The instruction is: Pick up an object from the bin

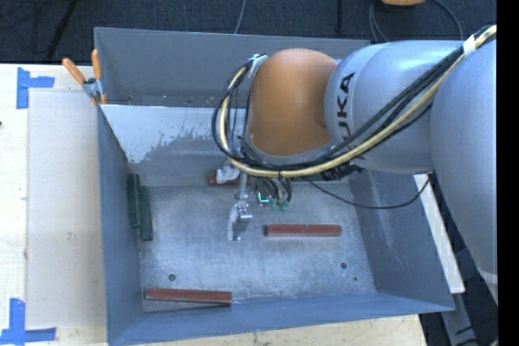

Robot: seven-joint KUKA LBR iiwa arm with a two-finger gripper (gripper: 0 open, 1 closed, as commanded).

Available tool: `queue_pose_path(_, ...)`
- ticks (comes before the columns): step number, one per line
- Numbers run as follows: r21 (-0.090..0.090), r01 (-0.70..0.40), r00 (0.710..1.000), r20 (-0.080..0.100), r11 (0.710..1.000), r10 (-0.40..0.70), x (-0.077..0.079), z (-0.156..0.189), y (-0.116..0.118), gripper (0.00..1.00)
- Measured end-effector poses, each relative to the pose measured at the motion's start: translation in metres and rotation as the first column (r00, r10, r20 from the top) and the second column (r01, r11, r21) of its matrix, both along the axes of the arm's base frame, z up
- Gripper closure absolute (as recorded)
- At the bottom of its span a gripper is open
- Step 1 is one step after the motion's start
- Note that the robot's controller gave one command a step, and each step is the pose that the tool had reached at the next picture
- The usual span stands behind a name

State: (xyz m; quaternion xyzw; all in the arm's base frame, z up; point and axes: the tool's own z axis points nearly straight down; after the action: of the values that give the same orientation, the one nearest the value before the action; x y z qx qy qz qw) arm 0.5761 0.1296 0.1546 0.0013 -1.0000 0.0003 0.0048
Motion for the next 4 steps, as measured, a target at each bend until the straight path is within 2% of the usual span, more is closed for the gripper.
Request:
queue_pose_path(1,0.001,0.003,1.000,0.008,1.000,-0.003,0.002,0.005,0.000,0.00)
queue_pose_path(2,0.002,-0.025,1.000,0.011,1.000,0.025,-0.013,-0.029,-0.052,0.00)
queue_pose_path(3,-0.003,-0.008,1.000,0.001,1.000,0.008,0.005,-0.032,-0.077,0.00)
queue_pose_path(4,0.001,-0.136,0.991,0.019,0.991,0.136,-0.027,-0.077,-0.137,1.00)
